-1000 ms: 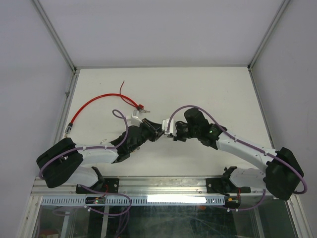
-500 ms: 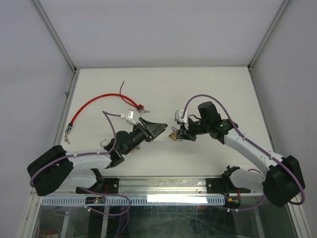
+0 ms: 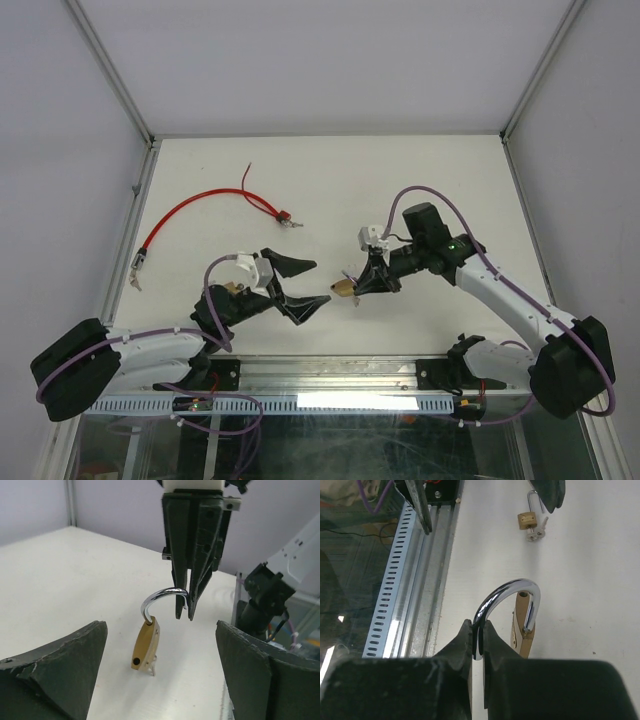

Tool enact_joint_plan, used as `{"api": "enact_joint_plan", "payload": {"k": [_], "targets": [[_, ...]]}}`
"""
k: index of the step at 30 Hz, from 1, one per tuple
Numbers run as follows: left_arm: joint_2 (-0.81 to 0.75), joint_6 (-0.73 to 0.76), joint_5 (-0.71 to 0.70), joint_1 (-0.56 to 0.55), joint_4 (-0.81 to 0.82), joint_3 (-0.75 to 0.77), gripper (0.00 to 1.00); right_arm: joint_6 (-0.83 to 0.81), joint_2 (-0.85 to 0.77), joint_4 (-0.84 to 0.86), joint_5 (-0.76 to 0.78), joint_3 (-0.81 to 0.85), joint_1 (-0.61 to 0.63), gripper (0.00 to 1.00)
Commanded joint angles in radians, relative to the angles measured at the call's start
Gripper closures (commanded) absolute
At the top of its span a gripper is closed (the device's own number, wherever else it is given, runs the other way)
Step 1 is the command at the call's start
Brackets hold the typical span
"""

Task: Lock with the key
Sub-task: Lock the lock.

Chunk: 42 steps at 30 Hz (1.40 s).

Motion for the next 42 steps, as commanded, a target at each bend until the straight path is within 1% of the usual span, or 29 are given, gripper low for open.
{"api": "enact_joint_plan", "payload": {"k": [1, 6, 9, 13, 16, 18, 23, 28, 32, 35, 37, 42], "targets": [[-0.017, 0.320, 0.182, -0.002, -0.050, 0.075, 0.13, -0.106, -0.038, -0.014, -0.153, 0.082, -0.006, 1.00], [0.063, 0.357, 0.280, 0.002, -0.083, 0.142, 0.26, -0.166, -0.037, -0.064, -0.178, 0.092, -0.008, 1.00], [0.138, 0.357, 0.309, 0.004, -0.082, 0.184, 0.34, -0.202, -0.034, -0.089, -0.194, 0.094, -0.008, 1.00], [0.216, 0.365, 0.319, 0.009, -0.077, 0.224, 0.42, -0.237, -0.034, -0.122, -0.203, 0.099, -0.008, 1.00], [0.254, 0.373, 0.319, 0.016, -0.070, 0.246, 0.46, -0.256, -0.035, -0.136, -0.205, 0.101, -0.008, 1.00], [0.271, 0.373, 0.319, 0.020, -0.065, 0.254, 0.47, -0.265, -0.035, -0.143, -0.206, 0.101, -0.008, 1.00], [0.321, 0.353, 0.370, 0.026, -0.021, 0.263, 0.56, -0.274, -0.035, -0.150, -0.210, 0.104, -0.007, 1.00], [0.388, 0.302, 0.432, 0.026, 0.036, 0.282, 0.63, -0.275, -0.033, -0.150, -0.212, 0.104, -0.007, 1.00], [0.449, 0.242, 0.455, 0.027, 0.118, 0.286, 0.70, -0.275, -0.031, -0.150, -0.211, 0.103, -0.007, 1.00], [0.461, 0.219, 0.453, 0.027, 0.156, 0.285, 0.71, -0.274, -0.031, -0.150, -0.206, 0.104, -0.009, 1.00], [0.460, 0.211, 0.454, 0.028, 0.164, 0.283, 0.76, -0.273, -0.032, -0.149, -0.203, 0.104, -0.010, 1.00], [0.441, 0.207, 0.440, 0.031, 0.149, 0.272, 0.95, -0.261, -0.032, -0.131, -0.186, 0.097, -0.015, 1.00]]}}
